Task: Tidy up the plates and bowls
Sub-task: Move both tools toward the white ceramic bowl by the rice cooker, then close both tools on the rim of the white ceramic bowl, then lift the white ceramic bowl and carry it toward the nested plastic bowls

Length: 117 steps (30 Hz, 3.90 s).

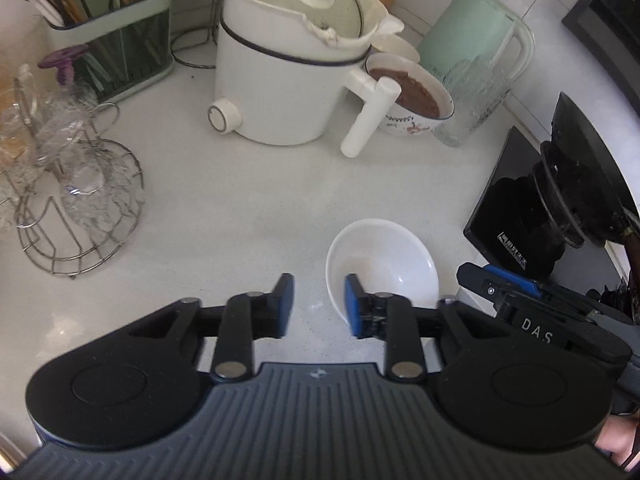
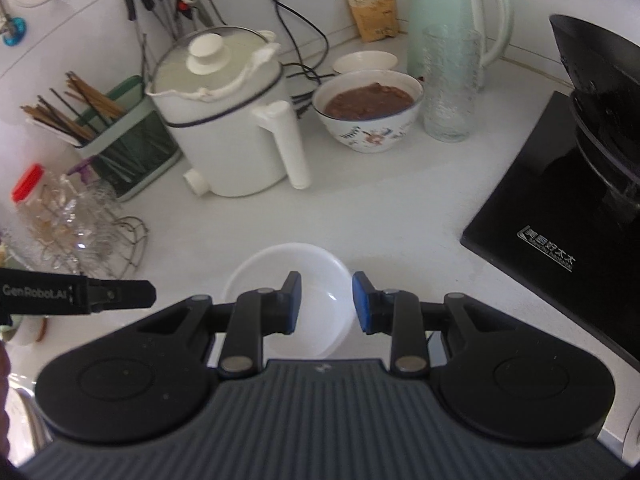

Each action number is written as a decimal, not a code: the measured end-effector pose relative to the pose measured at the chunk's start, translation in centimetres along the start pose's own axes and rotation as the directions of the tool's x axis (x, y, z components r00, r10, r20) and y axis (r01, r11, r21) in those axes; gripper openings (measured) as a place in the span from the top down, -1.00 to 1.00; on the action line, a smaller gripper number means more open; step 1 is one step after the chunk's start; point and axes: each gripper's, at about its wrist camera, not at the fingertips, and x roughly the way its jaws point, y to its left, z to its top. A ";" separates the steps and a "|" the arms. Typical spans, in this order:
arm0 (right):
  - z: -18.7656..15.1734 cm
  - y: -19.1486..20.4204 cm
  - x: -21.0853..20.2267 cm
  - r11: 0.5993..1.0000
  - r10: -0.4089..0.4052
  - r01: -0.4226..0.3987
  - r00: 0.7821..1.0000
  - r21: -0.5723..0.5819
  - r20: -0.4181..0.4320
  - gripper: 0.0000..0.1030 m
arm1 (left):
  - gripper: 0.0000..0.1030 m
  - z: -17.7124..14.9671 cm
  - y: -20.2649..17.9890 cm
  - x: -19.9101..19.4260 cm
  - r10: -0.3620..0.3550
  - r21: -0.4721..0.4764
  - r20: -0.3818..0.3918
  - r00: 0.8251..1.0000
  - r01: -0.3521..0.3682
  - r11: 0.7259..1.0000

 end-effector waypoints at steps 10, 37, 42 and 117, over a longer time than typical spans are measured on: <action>-1.4 -1.4 1.9 0.997 -0.037 0.039 0.999 0.064 -0.033 0.00 | 0.11 0.6 -0.2 4.1 -0.028 0.023 -0.046 0.999 0.029 0.999; -1.6 -1.6 7.7 0.993 -0.006 0.024 0.987 0.115 -0.159 0.80 | 0.84 1.2 -0.1 9.8 -0.002 -0.065 -0.091 0.996 -0.004 0.998; -1.5 -1.1 7.2 0.994 -0.010 0.025 0.989 0.105 -0.145 0.79 | 0.85 1.3 0.0 9.1 -0.009 -0.072 -0.078 0.997 0.004 0.997; -3.4 14.6 -0.9 0.929 0.321 -0.346 0.930 -0.134 -0.176 0.75 | 0.85 -8.5 12.5 -12.6 0.151 -0.352 0.077 0.986 -0.115 0.929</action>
